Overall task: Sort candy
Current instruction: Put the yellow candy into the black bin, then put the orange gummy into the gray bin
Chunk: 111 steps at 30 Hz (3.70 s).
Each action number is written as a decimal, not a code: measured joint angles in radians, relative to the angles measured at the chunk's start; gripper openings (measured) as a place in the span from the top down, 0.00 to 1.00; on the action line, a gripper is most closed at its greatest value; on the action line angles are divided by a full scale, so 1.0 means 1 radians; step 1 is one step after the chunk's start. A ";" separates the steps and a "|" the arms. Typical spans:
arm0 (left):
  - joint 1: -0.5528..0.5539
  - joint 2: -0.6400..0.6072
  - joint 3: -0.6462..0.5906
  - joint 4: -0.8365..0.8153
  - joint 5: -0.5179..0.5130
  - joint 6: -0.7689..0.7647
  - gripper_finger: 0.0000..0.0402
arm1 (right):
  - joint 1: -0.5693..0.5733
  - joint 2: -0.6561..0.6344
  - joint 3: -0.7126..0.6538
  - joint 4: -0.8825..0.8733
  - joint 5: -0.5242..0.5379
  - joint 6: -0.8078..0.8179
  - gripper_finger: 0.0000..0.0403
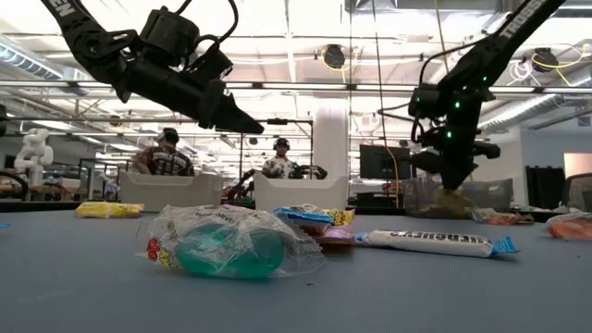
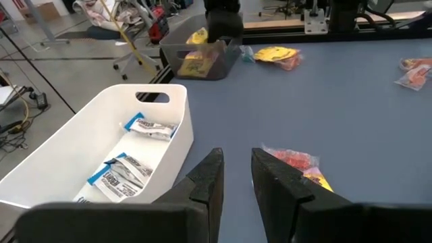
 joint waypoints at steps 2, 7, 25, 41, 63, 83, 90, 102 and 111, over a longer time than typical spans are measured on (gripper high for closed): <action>0.000 0.000 0.000 0.000 0.000 0.000 0.79 | -0.006 0.016 0.000 0.008 0.000 -0.012 0.91; 0.000 0.000 0.000 0.000 0.000 0.000 0.79 | -0.006 -0.018 0.008 -0.024 0.002 -0.046 0.80; 0.000 0.000 0.000 -0.001 0.000 0.001 0.79 | 0.571 -0.352 0.036 -0.441 -0.075 0.265 0.62; 0.000 0.000 0.000 -0.009 0.030 0.009 0.79 | 1.159 -0.245 -0.015 -0.411 -0.318 0.843 0.59; 0.003 0.000 0.000 -0.013 0.030 0.040 0.79 | 1.253 0.067 -0.014 -0.285 -0.473 0.868 0.69; 0.001 -0.087 -0.122 0.061 0.029 0.000 0.79 | 1.106 0.030 -0.013 0.233 -0.261 0.396 0.99; -0.007 -0.244 -0.209 0.061 0.029 -0.001 0.79 | 0.940 0.051 -0.013 0.506 -0.196 0.134 1.00; -0.007 -0.532 -0.355 0.060 0.010 -0.052 0.79 | 0.768 0.323 0.074 1.101 -0.201 -0.071 1.00; -0.007 -0.662 -0.377 0.016 0.010 -0.051 0.79 | 0.683 0.558 0.443 1.051 -0.201 -0.138 1.00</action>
